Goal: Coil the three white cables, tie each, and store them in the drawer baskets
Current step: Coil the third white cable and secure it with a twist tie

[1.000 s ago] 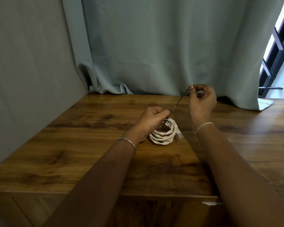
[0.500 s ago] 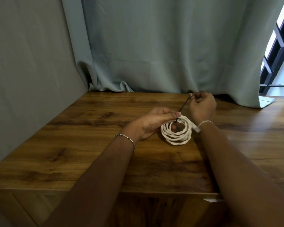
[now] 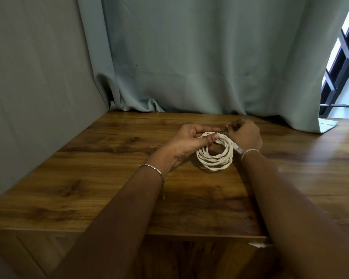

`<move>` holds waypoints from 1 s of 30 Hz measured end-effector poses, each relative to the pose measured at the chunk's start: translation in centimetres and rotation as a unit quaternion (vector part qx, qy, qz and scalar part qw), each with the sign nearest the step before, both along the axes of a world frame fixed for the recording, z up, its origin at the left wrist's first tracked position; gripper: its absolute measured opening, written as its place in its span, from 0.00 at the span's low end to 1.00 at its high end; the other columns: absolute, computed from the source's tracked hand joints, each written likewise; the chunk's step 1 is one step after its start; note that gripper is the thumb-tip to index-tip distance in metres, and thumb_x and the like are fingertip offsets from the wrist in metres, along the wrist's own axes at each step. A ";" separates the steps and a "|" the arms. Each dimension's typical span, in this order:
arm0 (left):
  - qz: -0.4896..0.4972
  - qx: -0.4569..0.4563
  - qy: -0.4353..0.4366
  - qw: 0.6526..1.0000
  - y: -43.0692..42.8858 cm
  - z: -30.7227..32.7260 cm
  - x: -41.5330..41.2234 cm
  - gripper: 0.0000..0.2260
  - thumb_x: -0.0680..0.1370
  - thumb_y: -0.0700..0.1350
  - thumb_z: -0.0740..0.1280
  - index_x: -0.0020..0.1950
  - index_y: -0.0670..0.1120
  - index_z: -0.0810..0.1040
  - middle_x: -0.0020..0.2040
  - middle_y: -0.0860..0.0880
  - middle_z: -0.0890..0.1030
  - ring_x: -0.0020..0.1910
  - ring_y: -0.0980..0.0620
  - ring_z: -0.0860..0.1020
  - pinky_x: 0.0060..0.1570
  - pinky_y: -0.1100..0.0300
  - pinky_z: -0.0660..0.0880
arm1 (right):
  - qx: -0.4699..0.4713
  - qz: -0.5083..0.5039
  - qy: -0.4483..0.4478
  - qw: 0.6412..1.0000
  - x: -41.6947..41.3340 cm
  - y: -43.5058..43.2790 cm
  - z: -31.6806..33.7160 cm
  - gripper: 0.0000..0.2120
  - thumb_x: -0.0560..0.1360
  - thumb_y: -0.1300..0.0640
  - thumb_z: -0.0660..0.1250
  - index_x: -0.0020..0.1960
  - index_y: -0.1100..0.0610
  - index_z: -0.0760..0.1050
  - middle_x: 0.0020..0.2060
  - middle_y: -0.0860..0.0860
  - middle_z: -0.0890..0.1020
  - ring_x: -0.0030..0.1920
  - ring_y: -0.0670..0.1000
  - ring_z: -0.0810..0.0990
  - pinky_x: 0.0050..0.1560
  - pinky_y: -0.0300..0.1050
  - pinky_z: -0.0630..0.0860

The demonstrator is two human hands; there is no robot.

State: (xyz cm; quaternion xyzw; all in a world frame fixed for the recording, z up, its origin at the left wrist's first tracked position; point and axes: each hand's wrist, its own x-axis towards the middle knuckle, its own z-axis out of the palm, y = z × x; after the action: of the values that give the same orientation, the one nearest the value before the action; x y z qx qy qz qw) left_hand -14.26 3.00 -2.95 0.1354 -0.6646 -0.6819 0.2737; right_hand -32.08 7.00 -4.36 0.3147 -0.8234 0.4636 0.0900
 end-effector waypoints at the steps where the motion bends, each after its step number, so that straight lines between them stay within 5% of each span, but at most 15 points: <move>1: -0.004 0.004 0.007 1.000 0.1 0.0 0.0 0.11 0.75 0.35 0.69 0.57 0.40 0.80 0.49 0.41 0.84 0.41 0.51 0.82 0.42 0.61 0.81 | 0.000 0.001 -0.004 1.000 0.0 0.1 0.0 0.07 0.74 0.50 0.69 0.48 0.53 0.81 0.48 0.51 0.83 0.46 0.52 0.79 0.44 0.43 0.72; 4: 0.024 -0.031 0.017 0.999 0.5 0.0 -0.4 0.12 0.74 0.33 0.69 0.57 0.39 0.79 0.47 0.44 0.84 0.37 0.56 0.83 0.38 0.64 0.80 | 0.013 0.019 -0.012 1.000 0.1 0.2 0.1 0.07 0.74 0.50 0.69 0.48 0.53 0.81 0.48 0.52 0.83 0.49 0.54 0.80 0.45 0.44 0.74; 9: 0.111 -0.156 -0.003 0.982 -0.2 0.1 -0.5 0.11 0.73 0.34 0.71 0.54 0.44 0.80 0.50 0.46 0.84 0.47 0.51 0.83 0.48 0.59 0.80 | 0.090 0.115 -0.002 0.989 0.1 -0.3 -0.1 0.03 0.74 0.53 0.69 0.43 0.51 0.79 0.45 0.54 0.82 0.49 0.56 0.81 0.50 0.47 0.76; 12: 0.163 -0.191 -0.016 0.968 -0.5 0.0 -0.6 0.10 0.75 0.37 0.71 0.53 0.49 0.79 0.50 0.48 0.83 0.49 0.50 0.82 0.53 0.54 0.80 | 0.123 0.167 0.005 0.978 0.1 -0.7 -0.6 0.13 0.74 0.52 0.69 0.34 0.55 0.73 0.36 0.53 0.81 0.43 0.58 0.80 0.46 0.53 0.76; 16: 0.226 -0.276 -0.046 0.933 -1.0 -0.2 -0.8 0.13 0.75 0.42 0.71 0.60 0.45 0.79 0.56 0.49 0.76 0.57 0.52 0.77 0.60 0.59 0.74 | 0.131 0.272 -0.015 0.953 -0.3 -1.0 -1.6 0.15 0.72 0.50 0.69 0.42 0.63 0.78 0.38 0.59 0.82 0.41 0.58 0.80 0.45 0.60 0.79; 22: 0.244 -0.255 -0.067 0.933 -1.3 -0.2 -0.6 0.13 0.78 0.44 0.68 0.62 0.45 0.76 0.56 0.48 0.82 0.56 0.53 0.79 0.60 0.53 0.76 | 0.074 0.352 -0.081 0.930 1.3 -0.3 -0.7 0.08 0.71 0.60 0.73 0.47 0.63 0.82 0.43 0.60 0.85 0.45 0.58 0.82 0.50 0.54 0.79; 25: 0.248 -0.239 -0.066 0.937 -1.4 -0.1 -0.6 0.13 0.77 0.44 0.69 0.61 0.45 0.77 0.56 0.48 0.82 0.55 0.52 0.79 0.60 0.53 0.76 | 0.057 0.327 -0.125 0.935 0.8 -0.2 -0.7 0.07 0.70 0.61 0.74 0.42 0.65 0.80 0.36 0.59 0.84 0.36 0.54 0.80 0.39 0.48 0.77; 27: 0.252 -0.222 -0.067 0.940 -1.5 -0.1 -0.6 0.13 0.77 0.44 0.69 0.61 0.44 0.77 0.55 0.48 0.82 0.55 0.52 0.79 0.59 0.53 0.76 | -0.013 0.317 -0.185 0.930 1.0 -0.3 -0.4 0.02 0.73 0.64 0.72 0.42 0.61 0.79 0.33 0.55 0.83 0.33 0.52 0.81 0.35 0.44 0.79; 30: 0.258 -0.158 -0.051 0.952 -1.7 -0.2 -0.5 0.13 0.76 0.43 0.70 0.60 0.44 0.76 0.55 0.47 0.82 0.54 0.50 0.81 0.57 0.51 0.78 | -0.154 0.308 -0.235 0.909 1.6 -0.5 0.9 0.07 0.80 0.61 0.63 0.47 0.57 0.80 0.42 0.54 0.83 0.41 0.49 0.83 0.46 0.43 0.80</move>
State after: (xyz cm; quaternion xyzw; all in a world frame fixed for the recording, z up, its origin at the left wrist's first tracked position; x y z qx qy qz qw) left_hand -14.75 1.30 -3.13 0.2918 -0.7191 -0.4668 0.4241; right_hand -30.47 6.55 -3.48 0.4162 -0.6014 0.6501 -0.2061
